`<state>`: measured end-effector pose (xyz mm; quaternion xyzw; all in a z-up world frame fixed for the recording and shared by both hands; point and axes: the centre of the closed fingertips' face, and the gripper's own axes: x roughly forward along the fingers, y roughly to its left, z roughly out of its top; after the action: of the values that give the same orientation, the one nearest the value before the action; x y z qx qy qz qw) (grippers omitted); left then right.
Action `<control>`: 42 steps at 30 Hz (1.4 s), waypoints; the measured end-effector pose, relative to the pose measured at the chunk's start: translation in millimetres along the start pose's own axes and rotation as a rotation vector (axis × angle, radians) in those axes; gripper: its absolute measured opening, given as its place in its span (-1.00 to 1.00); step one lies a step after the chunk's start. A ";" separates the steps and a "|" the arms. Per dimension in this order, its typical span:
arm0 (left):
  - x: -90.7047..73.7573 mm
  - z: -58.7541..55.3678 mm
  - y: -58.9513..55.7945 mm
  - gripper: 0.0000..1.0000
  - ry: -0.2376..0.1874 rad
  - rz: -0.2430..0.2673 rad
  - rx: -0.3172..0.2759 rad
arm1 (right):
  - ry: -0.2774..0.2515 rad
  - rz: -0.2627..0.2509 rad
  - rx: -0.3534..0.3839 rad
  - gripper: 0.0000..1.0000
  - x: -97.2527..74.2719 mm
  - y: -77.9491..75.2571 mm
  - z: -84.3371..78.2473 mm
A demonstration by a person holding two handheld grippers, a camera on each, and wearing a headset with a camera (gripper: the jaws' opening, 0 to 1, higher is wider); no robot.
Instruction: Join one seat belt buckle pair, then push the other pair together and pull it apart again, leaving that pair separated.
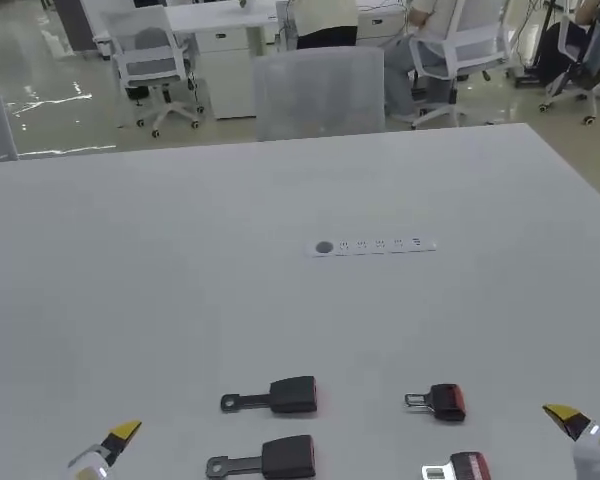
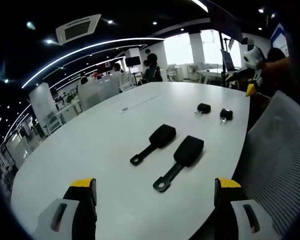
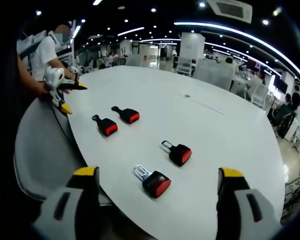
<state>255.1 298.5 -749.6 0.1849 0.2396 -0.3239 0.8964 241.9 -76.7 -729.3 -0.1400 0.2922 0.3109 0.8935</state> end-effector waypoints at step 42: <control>-2.0 -9.1 7.1 1.00 0.059 0.027 0.050 | 0.115 0.026 -0.118 0.85 -4.9 -3.4 -14.8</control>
<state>255.7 309.0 -754.7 0.2200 0.2551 -0.3123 0.8883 234.4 -88.0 -737.8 -0.2065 0.3261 0.3307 0.8612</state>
